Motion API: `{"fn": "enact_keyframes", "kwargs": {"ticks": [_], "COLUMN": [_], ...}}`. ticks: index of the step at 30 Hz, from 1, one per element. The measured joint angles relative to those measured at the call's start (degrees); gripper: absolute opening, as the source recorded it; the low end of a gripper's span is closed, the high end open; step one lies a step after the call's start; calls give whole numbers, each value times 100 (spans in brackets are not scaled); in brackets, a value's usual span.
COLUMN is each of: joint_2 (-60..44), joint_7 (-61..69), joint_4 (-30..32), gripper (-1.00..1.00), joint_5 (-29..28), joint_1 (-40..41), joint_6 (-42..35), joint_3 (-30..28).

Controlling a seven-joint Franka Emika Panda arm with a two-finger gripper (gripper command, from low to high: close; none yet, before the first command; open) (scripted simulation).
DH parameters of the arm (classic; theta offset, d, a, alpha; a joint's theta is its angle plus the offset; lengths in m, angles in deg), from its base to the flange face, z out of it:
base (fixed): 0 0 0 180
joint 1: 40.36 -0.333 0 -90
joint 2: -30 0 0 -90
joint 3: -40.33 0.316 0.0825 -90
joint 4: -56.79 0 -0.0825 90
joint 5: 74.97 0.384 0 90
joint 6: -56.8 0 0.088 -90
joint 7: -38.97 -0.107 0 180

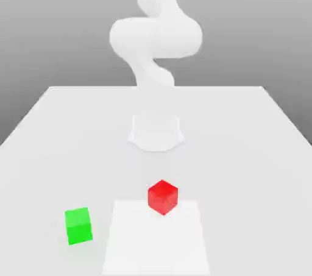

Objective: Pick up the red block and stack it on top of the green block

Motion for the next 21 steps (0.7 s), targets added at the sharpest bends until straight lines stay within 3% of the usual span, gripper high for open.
{"fn": "enact_keyframes", "kwargs": {"ticks": [11,17,21], "joint_2": [-1844,-3146,-4024], "joint_7": [1982,3567,4028], "joint_4": [2015,3290,3405], "gripper": [0,0,0], "joint_5": [-450,-405,-97], "joint_1": [-559,-929,-1072], "joint_6": [1515,2577,3311], "joint_3": [-447,-879,-917]}}
